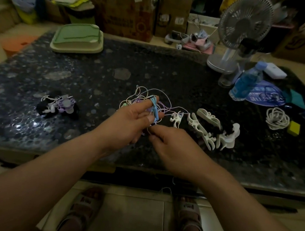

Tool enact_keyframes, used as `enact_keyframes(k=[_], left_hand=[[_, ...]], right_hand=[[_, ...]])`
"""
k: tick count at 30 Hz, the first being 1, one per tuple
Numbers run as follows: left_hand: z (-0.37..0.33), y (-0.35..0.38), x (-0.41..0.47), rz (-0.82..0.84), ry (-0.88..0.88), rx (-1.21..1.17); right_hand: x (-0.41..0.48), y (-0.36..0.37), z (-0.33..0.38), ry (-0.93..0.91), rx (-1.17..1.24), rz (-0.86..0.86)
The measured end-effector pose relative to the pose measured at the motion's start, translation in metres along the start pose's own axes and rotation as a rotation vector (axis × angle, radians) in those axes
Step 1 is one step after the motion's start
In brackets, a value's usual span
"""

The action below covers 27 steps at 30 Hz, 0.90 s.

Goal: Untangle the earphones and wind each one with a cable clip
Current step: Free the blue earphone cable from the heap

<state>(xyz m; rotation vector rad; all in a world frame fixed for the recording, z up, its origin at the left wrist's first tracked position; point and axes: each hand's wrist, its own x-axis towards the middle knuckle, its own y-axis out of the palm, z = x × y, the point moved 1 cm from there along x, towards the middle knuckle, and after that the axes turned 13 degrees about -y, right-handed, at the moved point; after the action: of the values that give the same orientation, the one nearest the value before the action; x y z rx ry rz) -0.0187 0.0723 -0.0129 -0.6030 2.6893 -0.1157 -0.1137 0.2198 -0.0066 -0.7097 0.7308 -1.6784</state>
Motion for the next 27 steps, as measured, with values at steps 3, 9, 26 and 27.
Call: enact_keyframes(k=[3, 9, 26, 27], left_hand=[[0.000, 0.003, -0.001, -0.006, 0.008, 0.031], [0.003, 0.007, -0.005, 0.066, 0.018, 0.263], [0.004, 0.013, -0.003, 0.253, 0.045, 0.413], [0.003, 0.015, -0.004, 0.266, 0.039, 0.381]], right_hand=[[0.000, -0.004, 0.001, -0.012, -0.015, -0.033], [-0.003, -0.034, -0.011, 0.061, 0.019, -0.251], [-0.006, -0.049, -0.024, 0.029, 0.021, -0.286], [-0.006, -0.050, -0.024, 0.033, 0.032, -0.300]])
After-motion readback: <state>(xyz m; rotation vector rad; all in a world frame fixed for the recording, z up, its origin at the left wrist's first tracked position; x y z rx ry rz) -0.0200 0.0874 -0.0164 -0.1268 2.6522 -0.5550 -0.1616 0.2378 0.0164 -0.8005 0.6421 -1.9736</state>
